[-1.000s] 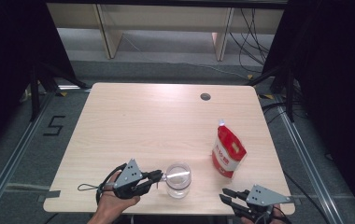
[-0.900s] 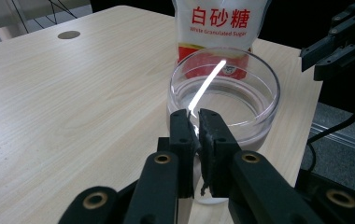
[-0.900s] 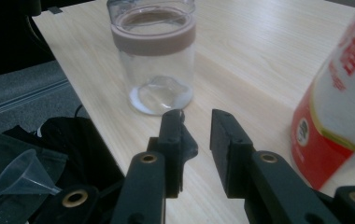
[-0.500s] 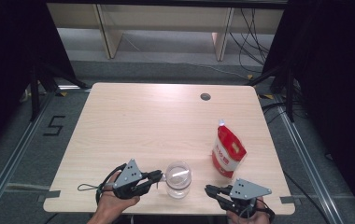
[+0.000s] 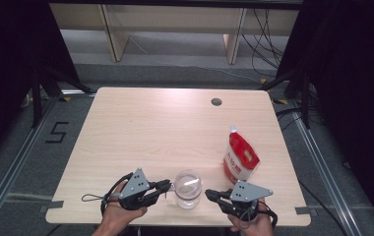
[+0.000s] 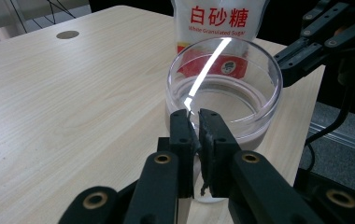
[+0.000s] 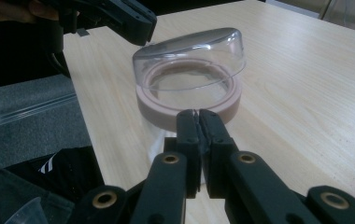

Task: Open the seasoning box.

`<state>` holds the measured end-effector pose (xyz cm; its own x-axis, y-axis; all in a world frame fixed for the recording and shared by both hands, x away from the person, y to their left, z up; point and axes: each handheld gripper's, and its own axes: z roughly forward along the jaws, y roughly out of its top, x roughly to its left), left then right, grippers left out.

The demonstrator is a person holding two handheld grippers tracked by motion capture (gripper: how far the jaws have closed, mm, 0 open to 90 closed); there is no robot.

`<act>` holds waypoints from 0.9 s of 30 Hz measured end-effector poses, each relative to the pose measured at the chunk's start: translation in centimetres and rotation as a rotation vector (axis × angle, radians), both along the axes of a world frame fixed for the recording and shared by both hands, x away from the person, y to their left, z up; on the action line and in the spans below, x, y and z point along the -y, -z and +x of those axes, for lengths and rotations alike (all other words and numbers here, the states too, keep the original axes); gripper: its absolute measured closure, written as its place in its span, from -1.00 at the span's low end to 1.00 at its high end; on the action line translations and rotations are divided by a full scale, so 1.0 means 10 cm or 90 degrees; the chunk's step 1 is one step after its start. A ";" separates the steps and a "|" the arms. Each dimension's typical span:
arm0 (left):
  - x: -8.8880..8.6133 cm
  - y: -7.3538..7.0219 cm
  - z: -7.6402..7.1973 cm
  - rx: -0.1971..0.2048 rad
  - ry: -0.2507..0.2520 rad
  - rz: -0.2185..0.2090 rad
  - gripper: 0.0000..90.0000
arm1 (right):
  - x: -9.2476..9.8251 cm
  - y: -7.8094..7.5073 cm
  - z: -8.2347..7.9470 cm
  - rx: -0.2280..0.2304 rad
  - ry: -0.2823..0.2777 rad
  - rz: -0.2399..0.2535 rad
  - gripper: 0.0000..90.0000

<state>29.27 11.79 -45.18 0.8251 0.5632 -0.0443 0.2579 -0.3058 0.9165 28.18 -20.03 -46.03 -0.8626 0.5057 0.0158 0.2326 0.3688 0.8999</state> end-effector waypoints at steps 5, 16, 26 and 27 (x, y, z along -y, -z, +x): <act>0.00 0.00 0.00 0.000 0.002 0.001 0.86 | -0.04 0.01 0.05 0.003 -0.009 -0.007 0.95; 0.00 0.00 0.00 0.000 0.002 0.001 0.87 | -0.11 -0.01 0.10 0.008 -0.017 -0.011 0.95; -0.01 0.01 0.01 0.001 0.011 -0.002 0.87 | -0.15 -0.05 0.10 0.008 -0.025 -0.005 0.95; -0.01 0.01 0.01 0.000 0.010 -0.001 0.87 | -0.15 -0.06 0.09 0.008 -0.015 -0.003 0.95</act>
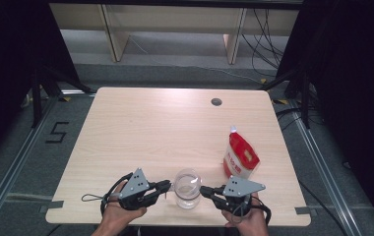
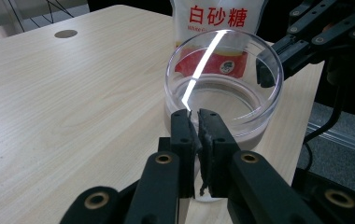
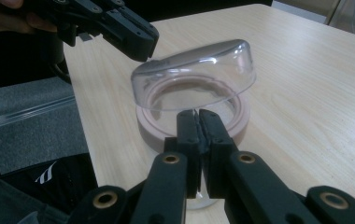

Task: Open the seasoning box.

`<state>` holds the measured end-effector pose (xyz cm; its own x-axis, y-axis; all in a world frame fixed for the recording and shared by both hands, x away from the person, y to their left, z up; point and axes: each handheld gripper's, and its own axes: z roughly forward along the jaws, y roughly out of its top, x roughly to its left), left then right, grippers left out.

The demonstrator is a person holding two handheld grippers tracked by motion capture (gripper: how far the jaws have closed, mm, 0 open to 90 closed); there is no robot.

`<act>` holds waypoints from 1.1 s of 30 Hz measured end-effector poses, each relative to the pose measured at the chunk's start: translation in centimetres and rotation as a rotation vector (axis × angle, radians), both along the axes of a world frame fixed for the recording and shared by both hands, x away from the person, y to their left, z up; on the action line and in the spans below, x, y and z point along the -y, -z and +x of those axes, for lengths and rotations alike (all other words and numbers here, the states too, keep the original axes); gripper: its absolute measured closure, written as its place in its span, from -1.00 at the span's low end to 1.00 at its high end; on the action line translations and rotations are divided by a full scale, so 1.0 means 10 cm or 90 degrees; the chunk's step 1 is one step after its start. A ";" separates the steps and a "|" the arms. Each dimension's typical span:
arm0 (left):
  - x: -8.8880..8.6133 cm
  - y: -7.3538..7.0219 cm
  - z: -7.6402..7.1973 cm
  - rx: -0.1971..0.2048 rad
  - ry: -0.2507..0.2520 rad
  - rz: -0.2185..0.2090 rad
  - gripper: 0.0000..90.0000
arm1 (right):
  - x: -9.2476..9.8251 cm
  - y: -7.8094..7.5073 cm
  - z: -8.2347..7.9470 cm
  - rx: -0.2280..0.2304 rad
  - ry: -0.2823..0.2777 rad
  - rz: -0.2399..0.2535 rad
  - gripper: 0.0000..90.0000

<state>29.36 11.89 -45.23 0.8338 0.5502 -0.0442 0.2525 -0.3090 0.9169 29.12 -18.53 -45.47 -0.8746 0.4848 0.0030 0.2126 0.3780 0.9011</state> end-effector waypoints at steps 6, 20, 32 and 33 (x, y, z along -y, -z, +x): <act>0.00 0.01 0.00 -0.027 -0.008 -0.019 0.71 | -0.02 -0.02 0.00 -0.004 0.001 0.001 0.95; -0.20 0.05 -0.07 -0.045 -0.027 -0.024 0.01 | -0.05 -0.02 0.01 0.001 -0.010 0.001 0.95; -0.38 0.24 -0.15 -0.074 -0.047 0.021 -0.40 | -0.11 -0.06 -0.01 0.014 -0.016 0.010 0.95; -0.38 0.24 -0.15 -0.074 -0.047 0.021 -0.42 | -0.11 -0.06 -0.01 0.014 -0.016 0.010 0.95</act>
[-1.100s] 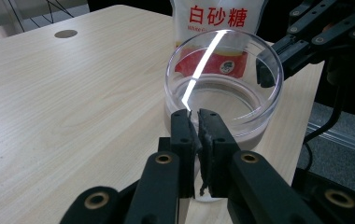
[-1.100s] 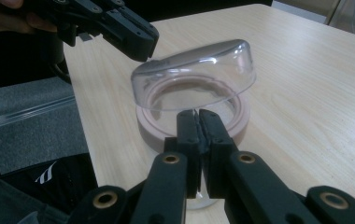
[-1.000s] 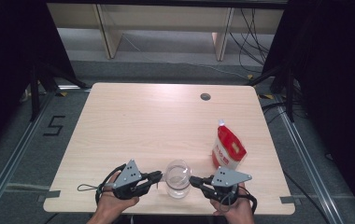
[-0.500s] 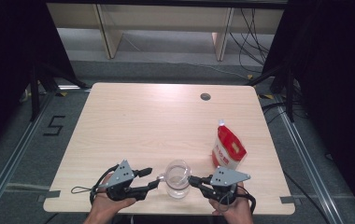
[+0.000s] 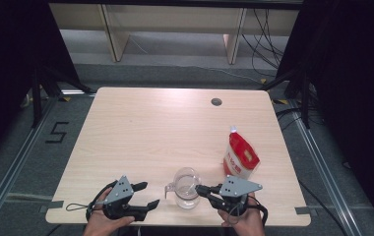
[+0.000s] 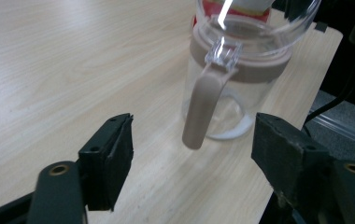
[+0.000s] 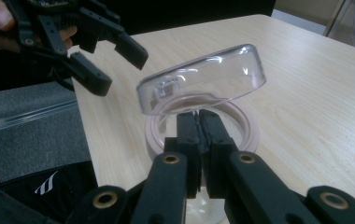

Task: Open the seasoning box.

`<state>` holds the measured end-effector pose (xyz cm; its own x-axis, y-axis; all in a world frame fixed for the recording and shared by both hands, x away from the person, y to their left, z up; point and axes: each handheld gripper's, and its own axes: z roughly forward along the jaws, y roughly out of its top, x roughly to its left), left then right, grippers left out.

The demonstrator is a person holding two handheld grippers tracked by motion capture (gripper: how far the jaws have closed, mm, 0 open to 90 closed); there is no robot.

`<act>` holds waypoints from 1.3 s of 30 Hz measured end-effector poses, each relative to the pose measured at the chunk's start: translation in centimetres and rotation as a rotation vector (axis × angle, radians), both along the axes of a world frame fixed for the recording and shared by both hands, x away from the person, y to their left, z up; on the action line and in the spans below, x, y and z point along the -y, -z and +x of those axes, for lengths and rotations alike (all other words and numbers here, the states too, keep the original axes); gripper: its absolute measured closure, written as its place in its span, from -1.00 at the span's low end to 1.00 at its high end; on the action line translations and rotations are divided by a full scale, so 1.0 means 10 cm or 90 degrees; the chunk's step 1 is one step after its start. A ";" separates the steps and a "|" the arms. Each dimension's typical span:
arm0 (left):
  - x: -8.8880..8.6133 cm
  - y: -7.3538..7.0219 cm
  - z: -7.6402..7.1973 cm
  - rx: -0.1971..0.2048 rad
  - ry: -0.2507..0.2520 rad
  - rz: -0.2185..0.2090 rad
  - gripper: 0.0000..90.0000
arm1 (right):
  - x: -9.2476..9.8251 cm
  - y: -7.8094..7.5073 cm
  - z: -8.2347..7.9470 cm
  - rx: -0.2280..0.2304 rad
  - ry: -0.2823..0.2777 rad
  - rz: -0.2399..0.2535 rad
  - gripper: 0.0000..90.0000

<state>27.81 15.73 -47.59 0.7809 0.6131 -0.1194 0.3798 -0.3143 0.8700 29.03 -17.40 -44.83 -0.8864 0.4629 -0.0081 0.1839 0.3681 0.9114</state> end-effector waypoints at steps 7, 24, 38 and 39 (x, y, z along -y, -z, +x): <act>-0.02 0.06 -0.01 -0.013 -0.025 0.019 -0.58 | -0.04 -0.02 0.00 0.008 0.005 0.006 0.95; -0.07 0.14 -0.05 -0.012 -0.022 0.038 -0.59 | -0.14 -0.08 -0.03 0.020 0.000 0.012 0.95; -0.07 0.15 -0.05 -0.006 -0.019 0.039 -0.60 | -0.26 -0.12 -0.03 0.022 -0.018 0.017 0.94; -0.07 0.15 -0.05 -0.010 -0.018 0.038 -0.60 | -0.29 -0.12 -0.02 0.029 -0.020 0.018 0.94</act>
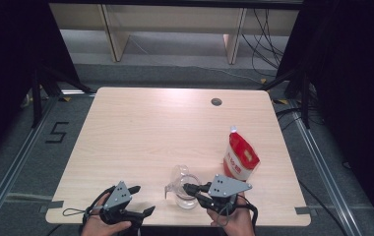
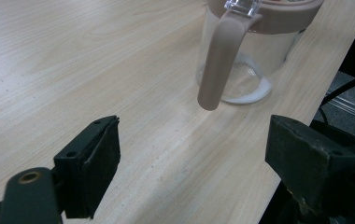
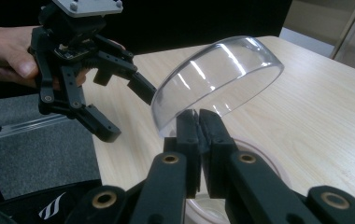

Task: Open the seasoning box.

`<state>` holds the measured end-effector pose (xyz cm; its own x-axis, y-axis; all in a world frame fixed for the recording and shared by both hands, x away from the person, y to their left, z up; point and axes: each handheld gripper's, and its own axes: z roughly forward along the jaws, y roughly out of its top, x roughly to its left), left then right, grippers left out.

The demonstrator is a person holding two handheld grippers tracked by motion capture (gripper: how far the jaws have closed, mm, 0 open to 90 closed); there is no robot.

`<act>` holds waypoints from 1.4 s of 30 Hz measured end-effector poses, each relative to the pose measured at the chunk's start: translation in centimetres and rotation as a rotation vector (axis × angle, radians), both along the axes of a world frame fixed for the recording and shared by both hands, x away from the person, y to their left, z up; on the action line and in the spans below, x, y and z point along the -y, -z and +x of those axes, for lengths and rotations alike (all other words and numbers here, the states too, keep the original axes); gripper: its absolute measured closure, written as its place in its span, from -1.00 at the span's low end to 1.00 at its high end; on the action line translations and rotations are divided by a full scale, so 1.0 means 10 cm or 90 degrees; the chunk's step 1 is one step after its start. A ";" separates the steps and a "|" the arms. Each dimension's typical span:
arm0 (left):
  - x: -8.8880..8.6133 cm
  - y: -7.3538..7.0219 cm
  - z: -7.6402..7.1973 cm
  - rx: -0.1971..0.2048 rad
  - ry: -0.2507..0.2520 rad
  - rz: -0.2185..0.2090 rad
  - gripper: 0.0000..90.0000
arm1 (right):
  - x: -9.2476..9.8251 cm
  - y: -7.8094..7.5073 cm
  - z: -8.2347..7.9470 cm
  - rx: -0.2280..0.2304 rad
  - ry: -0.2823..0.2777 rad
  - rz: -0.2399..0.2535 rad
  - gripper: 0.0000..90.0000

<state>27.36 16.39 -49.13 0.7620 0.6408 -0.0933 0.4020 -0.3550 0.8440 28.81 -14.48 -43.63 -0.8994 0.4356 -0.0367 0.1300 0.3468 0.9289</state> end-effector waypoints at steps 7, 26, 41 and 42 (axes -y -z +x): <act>0.01 0.00 0.00 0.001 0.003 0.001 -0.61 | -0.06 -0.02 0.00 0.000 -0.013 -0.003 0.94; -0.01 -0.01 0.01 0.003 0.008 0.025 -0.61 | -0.21 0.01 0.00 0.002 -0.037 -0.011 0.91; 0.00 0.00 0.00 -0.001 0.008 0.006 -0.60 | -0.02 0.02 -0.01 -0.004 0.007 -0.004 0.75; 0.01 0.00 0.00 -0.002 0.006 -0.006 -0.60 | 0.05 0.02 -0.02 -0.007 0.018 -0.002 0.71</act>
<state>27.36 16.29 -49.15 0.7673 0.6331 -0.1023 0.4020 -0.3505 0.8459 28.63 -15.02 -43.85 -0.8868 0.4612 -0.0281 0.1505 0.3458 0.9262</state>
